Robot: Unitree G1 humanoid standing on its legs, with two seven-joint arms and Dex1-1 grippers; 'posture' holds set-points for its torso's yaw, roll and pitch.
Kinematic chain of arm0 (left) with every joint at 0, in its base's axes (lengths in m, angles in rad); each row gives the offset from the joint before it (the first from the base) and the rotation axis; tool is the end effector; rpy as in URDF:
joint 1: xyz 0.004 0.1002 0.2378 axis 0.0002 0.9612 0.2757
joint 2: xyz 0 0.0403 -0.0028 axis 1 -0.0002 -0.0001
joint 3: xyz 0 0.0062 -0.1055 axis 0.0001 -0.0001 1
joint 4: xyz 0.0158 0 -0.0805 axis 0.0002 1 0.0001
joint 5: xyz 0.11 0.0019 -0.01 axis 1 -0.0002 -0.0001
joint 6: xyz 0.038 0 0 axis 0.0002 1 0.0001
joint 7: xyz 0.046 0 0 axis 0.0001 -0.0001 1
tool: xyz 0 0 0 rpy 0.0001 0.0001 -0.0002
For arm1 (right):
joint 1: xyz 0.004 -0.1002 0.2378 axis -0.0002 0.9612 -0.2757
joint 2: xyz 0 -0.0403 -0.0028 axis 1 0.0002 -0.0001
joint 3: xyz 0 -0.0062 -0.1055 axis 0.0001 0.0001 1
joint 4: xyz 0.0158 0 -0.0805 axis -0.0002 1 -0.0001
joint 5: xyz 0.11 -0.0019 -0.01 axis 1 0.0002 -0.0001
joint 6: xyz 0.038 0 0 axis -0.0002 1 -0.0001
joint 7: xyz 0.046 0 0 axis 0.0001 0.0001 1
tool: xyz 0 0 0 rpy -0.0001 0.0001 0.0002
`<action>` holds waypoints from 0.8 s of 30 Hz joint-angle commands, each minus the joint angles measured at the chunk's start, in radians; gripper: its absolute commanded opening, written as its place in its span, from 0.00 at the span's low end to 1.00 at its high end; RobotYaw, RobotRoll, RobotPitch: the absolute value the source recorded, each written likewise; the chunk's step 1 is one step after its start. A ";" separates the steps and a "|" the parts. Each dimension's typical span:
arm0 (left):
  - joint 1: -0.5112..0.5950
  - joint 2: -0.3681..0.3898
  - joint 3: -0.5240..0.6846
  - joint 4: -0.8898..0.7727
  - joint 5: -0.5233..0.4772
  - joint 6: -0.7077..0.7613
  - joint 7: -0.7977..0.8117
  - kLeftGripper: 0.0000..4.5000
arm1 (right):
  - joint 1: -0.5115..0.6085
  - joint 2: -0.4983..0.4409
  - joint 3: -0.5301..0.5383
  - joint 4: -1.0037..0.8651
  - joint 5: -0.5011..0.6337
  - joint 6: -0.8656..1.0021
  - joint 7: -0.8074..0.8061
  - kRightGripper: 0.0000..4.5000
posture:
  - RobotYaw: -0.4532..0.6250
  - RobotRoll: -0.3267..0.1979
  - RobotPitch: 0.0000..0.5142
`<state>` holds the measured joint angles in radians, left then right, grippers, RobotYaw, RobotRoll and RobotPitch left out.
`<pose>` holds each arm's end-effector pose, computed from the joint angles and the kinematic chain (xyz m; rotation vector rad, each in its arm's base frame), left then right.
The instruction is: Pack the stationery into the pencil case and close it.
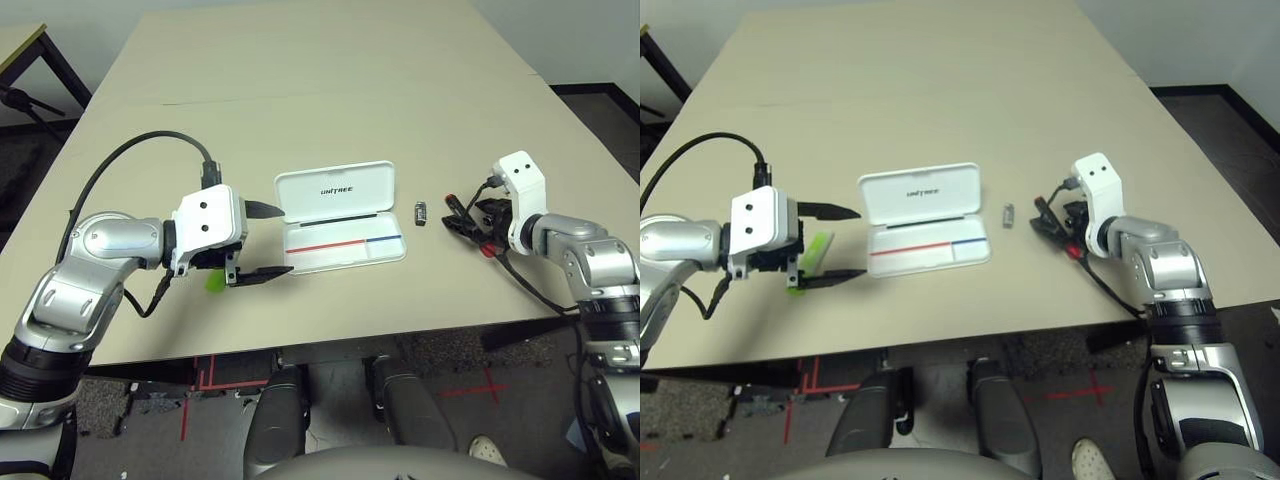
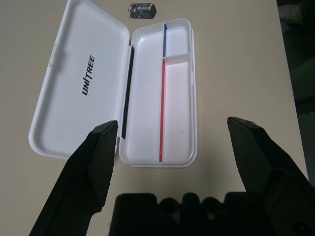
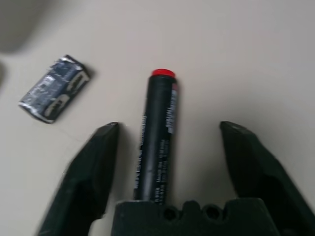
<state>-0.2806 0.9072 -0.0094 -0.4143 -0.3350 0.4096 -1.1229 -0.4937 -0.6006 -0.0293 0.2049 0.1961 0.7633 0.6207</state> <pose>0.2309 0.2298 0.2104 0.6813 0.1467 -1.2055 0.2906 -0.2625 0.1362 -0.1770 0.5193 0.4039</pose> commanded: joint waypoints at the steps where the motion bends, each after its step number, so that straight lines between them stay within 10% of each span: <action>1: 0.010 0.011 0.008 -0.016 -0.017 0.010 0.001 1.00 | 0.020 0.002 0.018 0.019 0.009 0.036 0.024 0.54 | 0.43 0.62 0.30; 6: 0.011 0.010 0.003 -0.015 -0.016 0.009 0.000 1.00 | 0.003 -0.050 -0.002 0.008 0.025 0.046 0.072 0.13 | 0.42 0.62 0.30; 24: 0.005 0.006 -0.009 0.002 -0.002 -0.008 0.002 1.00 | -0.135 -0.270 0.120 -0.030 0.057 -0.284 0.640 0.12 | 0.42 0.62 0.28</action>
<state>-0.2806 0.9072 -0.0119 -0.4150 -0.3380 0.4072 -1.1226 -0.6026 -0.8682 0.0708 0.1699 0.2500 0.5456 1.2053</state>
